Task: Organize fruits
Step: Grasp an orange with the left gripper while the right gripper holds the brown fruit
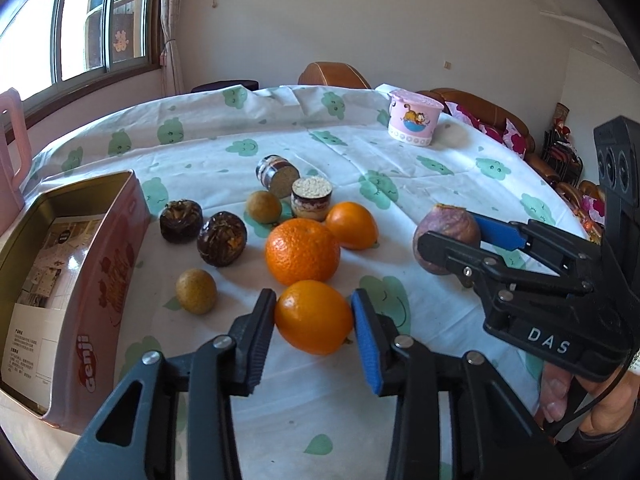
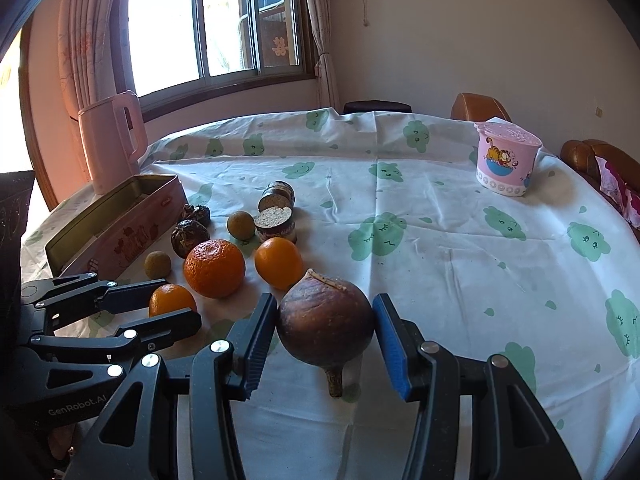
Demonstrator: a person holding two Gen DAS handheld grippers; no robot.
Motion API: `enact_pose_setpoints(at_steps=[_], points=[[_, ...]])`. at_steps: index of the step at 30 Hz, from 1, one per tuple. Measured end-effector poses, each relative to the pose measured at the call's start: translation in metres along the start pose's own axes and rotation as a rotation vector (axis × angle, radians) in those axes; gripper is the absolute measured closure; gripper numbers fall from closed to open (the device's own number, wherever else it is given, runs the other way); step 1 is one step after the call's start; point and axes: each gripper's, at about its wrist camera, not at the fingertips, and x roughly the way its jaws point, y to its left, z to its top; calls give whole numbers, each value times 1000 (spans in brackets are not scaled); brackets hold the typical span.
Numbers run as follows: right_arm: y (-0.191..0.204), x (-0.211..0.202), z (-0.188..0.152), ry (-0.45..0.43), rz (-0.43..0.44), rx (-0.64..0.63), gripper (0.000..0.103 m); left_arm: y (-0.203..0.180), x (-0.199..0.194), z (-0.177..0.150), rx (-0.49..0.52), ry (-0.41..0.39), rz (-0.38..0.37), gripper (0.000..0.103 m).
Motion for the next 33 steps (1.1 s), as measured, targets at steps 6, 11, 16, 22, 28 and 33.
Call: enact_pose_setpoints(at_steps=[6, 11, 16, 22, 28, 33], points=[[1, -8, 0, -59, 17, -9, 51, 4, -9, 0, -12, -62, 17, 62], [3, -12, -1, -90, 24, -23, 51, 6, -16, -1, -24, -109, 31, 62], [3, -16, -3, -119, 35, -27, 51, 7, -21, -2, -26, -146, 43, 62], [4, -20, -4, -150, 43, -34, 51, 8, -26, -3, -32, -181, 52, 62], [6, -23, -6, -171, 46, -46, 51, 9, -31, -5, -42, -214, 58, 62], [6, -26, -7, -191, 48, -50, 51, 10, -34, -6, -43, -232, 66, 62]])
